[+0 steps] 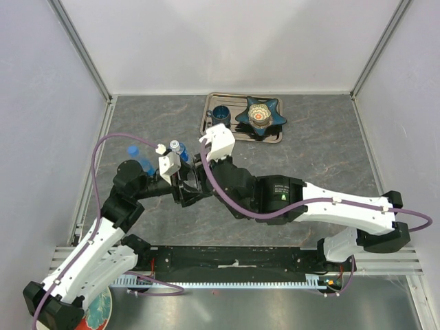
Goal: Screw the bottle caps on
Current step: Screw the bottle cap onto the plastic bottle.
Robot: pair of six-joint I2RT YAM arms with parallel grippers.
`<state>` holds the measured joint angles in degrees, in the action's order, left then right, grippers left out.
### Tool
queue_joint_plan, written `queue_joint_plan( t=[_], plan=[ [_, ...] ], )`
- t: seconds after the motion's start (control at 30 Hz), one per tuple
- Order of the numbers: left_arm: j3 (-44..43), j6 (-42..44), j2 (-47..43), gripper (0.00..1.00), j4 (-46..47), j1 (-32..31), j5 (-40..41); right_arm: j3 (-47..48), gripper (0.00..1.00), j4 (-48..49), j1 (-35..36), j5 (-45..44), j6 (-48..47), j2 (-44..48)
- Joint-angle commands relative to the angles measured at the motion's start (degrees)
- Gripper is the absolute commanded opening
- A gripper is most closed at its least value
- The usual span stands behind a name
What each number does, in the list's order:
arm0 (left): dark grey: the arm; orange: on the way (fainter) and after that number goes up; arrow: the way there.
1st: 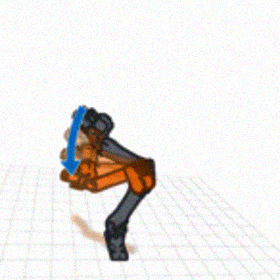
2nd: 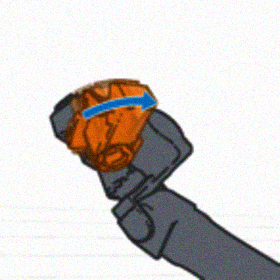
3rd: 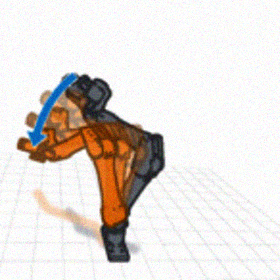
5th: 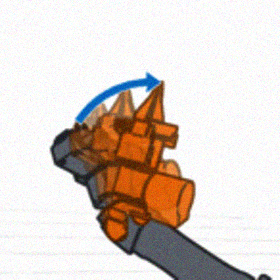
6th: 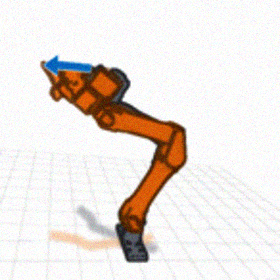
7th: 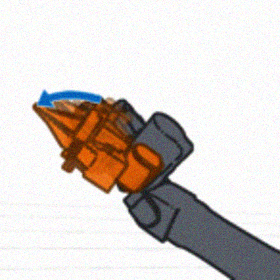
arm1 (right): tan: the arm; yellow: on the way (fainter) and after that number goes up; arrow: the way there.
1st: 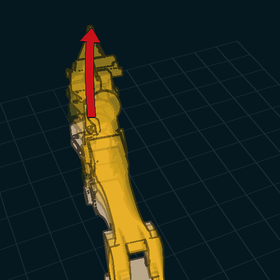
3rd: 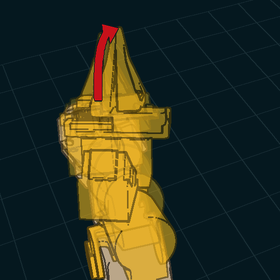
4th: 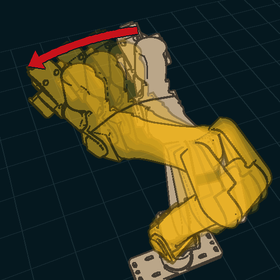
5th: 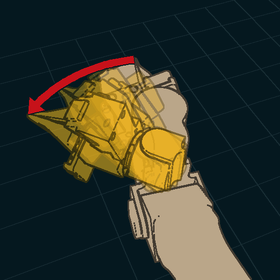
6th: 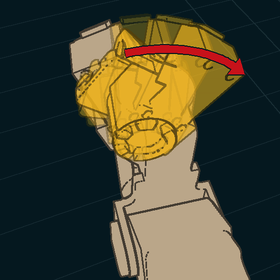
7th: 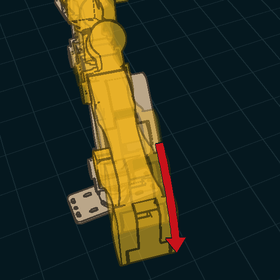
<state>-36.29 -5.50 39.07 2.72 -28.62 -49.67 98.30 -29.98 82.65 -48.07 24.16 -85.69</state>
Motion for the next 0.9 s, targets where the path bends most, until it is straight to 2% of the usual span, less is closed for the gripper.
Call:
queue_joint_plan(
  t=[0.0,0.2,0.33,0.47,0.6,0.87],
  plan=[
    [-3.7,-0.2,0.3,0.02,8.4,2.4,8.5,0.0,0.14,-19.9,3.6,4.5,2.6,0.2],
    [-3.0,-0.1,0.5,0.02,7.6,2.3,5.5,3.5,0.14,-19.5,3.0,5.4,0.6,3.2],
    [-2.9,0.0,0.4,0.02,6.5,2.2,-0.8,6.6,0.13,-19.6,0.7,6.2,-2.2,2.6],
    [-2.9,2.9,0.3,0.02,3.4,1.7,-4.6,14.1,0.13,-20.8,-3.0,7.8,-5.7,3.9],
    [-1.9,5.1,1.2,0.02,1.7,0.7,-7.7,19.9,0.13,-20.7,-8.7,14.1,-7.5,4.7],
    [-4.5,9.4,4.6,0.02,-0.4,-2.0,-14.0,18.9,0.14,-20.8,-16.4,31.9,-7.6,0.7]
  ],
)
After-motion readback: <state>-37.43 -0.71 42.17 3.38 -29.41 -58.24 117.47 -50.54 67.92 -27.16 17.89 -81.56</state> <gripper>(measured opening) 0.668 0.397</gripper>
